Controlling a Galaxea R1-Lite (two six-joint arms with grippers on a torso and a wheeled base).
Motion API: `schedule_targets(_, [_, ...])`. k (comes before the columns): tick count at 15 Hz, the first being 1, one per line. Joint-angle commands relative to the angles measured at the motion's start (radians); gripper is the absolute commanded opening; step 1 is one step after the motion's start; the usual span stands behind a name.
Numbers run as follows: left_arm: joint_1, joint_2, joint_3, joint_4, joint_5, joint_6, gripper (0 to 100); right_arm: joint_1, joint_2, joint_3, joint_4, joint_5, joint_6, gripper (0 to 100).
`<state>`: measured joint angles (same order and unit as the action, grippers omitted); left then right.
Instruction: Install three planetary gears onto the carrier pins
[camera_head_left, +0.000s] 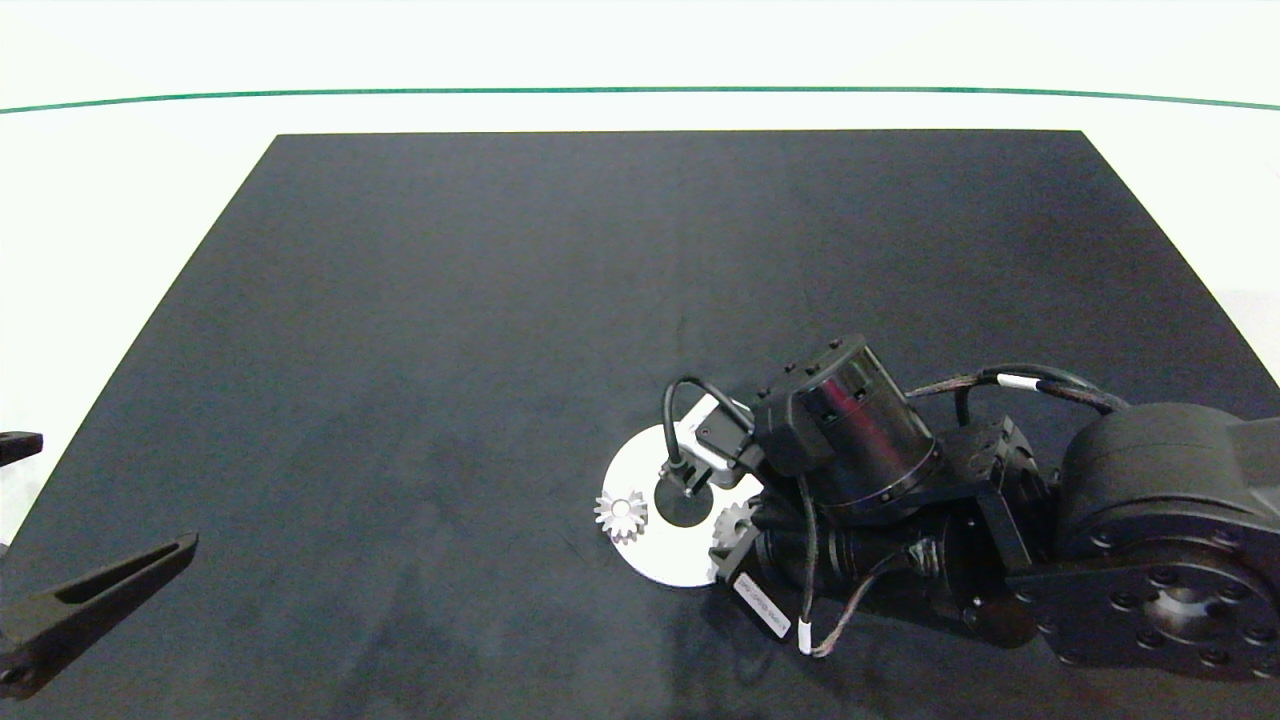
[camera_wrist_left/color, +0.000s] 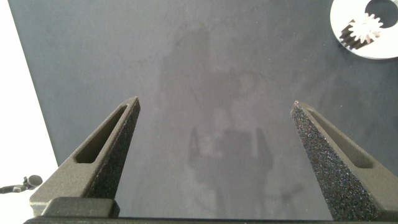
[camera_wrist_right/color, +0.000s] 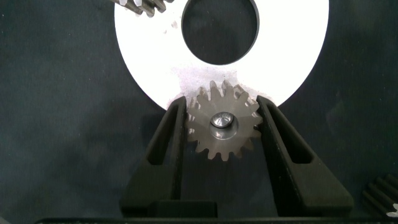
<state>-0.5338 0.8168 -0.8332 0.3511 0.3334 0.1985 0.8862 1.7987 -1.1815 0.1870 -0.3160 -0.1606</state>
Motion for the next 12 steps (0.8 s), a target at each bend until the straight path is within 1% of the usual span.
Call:
schedule_targets(1, [0.000,0.001,-0.001,0.002,0.003,0.001,100,0.002,-0.009,0.000,0.002,0.000,-0.003,4])
schedule_targets(6, [0.002,-0.001,-0.004,0.002,0.003,0.001,100,0.000,-0.004,0.002,0.003,-0.002,-0.002,4])
schedule_targets(7, [0.002,-0.001,-0.004,0.002,0.003,0.001,100,-0.001,-0.005,0.006,0.005,-0.002,-0.003,100])
schedule_targets(12, [0.003,-0.002,-0.003,0.003,0.003,0.001,100,-0.007,-0.002,0.006,0.003,-0.003,-0.005,100])
